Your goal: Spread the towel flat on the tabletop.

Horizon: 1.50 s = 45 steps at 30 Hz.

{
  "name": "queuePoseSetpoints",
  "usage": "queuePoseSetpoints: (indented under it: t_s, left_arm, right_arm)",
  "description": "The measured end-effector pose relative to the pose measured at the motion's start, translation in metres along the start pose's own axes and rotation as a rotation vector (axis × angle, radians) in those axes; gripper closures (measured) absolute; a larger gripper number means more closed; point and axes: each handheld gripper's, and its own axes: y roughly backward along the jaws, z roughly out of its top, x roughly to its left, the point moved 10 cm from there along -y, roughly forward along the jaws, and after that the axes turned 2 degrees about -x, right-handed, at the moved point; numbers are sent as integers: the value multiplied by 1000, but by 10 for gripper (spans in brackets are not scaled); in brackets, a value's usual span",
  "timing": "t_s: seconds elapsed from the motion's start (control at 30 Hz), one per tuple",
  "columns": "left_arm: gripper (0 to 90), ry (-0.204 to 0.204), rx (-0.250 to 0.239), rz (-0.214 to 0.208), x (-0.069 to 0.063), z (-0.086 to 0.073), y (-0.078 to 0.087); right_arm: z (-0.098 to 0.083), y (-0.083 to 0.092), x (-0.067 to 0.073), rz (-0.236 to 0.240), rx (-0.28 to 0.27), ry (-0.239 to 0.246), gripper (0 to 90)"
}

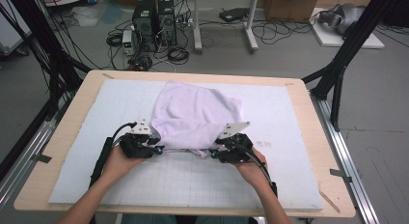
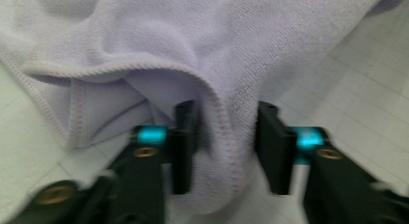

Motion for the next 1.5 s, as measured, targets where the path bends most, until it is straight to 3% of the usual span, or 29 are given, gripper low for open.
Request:
queuePoseSetpoints:
  t_s: [0.1,0.13,0.3,0.43,0.57,0.67,0.8,0.97,1.03,1.13,1.2,1.3,1.4,1.5]
  left_arm:
    - [794,-5,-19,-4,-2,4,8]
    - [798,-9,-25,-11,-3,5,12]
    - [805,-40,-66,-19,-14,15,33]
    - [813,-75,-100,-26,-25,32,50]
    - [817,-106,-135,-39,-34,51,70]
    - [826,-121,-142,-11,-31,62,71]
    - [831,-85,-116,20,-11,64,44]
    - [829,23,-60,61,31,54,-6]
    - [827,48,-28,87,44,46,-22]
    - [820,77,14,90,53,35,-37]
    - [797,88,15,88,55,34,-39]
    - [713,91,4,93,56,35,-31]
    - [624,117,-38,96,57,41,-12]
    - [595,106,-97,100,55,49,13]
  right_arm:
    - [1,-2,0,24,-4,0,825]
    - [1,0,1,36,-5,4,843]
    - [5,21,8,68,-33,10,860]
    - [11,44,23,114,-41,28,860]
    - [23,71,31,119,-77,51,860]
    - [31,80,24,85,-81,75,860]
    - [37,66,-8,24,-59,43,860]
    - [31,24,-55,-11,5,-55,859]
    - [26,6,-67,-18,36,-77,859]
    - [17,-17,-77,-18,69,-123,858]
    - [11,-27,-83,-18,82,-151,854]
    - [11,-26,-85,-13,61,-169,808]
    - [17,-13,-81,-14,28,-161,732]
    - [24,7,-74,-28,-20,-140,698]
